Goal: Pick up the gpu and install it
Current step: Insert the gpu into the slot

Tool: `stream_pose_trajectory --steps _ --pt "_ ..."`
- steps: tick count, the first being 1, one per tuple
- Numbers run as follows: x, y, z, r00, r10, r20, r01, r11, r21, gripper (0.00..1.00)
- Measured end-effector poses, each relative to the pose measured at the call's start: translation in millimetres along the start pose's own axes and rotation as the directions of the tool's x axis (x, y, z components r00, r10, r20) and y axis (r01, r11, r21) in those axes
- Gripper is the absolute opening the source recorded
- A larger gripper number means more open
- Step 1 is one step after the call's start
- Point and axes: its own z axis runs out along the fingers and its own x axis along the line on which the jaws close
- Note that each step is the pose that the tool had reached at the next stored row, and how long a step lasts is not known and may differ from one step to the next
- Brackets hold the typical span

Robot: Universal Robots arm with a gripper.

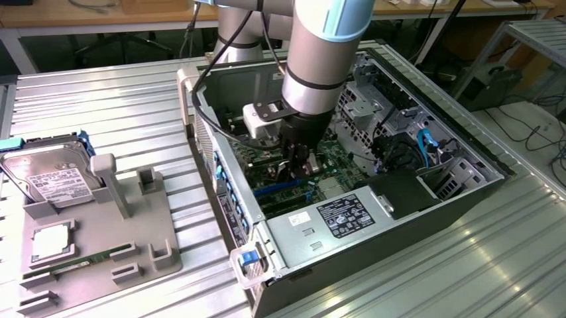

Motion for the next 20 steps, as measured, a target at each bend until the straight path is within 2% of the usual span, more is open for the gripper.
stream_pose_trajectory --steps 12,20 --pt "0.5 5.9 3.1 1.0 0.0 0.0001 0.0 1.0 0.0 0.28" --pt "0.7 7.2 9.7 1.0 0.0 0.0001 0.0 1.0 0.0 0.28"
